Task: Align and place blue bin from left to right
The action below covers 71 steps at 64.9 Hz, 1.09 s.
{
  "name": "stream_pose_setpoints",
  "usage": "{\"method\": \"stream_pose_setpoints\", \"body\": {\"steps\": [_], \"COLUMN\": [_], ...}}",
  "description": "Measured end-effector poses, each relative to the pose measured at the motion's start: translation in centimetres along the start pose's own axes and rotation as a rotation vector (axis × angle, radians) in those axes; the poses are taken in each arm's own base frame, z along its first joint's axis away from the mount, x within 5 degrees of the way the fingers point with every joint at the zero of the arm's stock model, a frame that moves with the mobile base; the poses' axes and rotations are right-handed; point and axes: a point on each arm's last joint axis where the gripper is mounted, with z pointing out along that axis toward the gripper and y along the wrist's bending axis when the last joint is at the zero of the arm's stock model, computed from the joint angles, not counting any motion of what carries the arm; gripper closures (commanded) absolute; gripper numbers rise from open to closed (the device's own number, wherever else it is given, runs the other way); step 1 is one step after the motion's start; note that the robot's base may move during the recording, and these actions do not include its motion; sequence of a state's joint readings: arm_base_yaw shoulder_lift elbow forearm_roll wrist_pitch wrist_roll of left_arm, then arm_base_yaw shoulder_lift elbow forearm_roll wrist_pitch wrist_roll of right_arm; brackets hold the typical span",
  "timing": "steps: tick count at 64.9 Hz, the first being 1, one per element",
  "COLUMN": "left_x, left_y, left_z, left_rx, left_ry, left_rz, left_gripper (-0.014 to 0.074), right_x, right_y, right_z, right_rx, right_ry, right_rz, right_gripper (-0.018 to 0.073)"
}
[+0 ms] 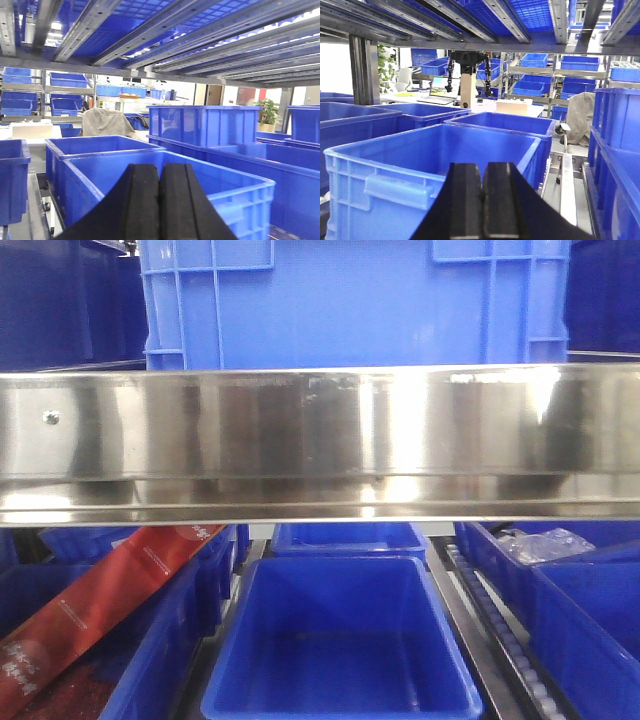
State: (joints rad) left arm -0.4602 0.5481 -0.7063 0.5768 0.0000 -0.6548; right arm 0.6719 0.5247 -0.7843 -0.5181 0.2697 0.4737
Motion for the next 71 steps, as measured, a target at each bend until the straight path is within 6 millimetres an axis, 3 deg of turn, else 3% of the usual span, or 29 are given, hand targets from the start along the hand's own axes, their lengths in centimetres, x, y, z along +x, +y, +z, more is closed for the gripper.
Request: {"method": "stream_pose_setpoints", "body": {"steps": [71], "left_x": [0.00], "left_y": [0.00], "left_z": [0.00], "left_rx": [0.000], "left_ry": [0.000], "left_rz": [0.000], "left_gripper": [0.0707], "right_x": [0.55], "right_y": [-0.07], "right_z": [-0.27], "right_rx": [0.005], "right_ry": [0.012], "right_rz": [0.044], "right_gripper": [0.0638]}}
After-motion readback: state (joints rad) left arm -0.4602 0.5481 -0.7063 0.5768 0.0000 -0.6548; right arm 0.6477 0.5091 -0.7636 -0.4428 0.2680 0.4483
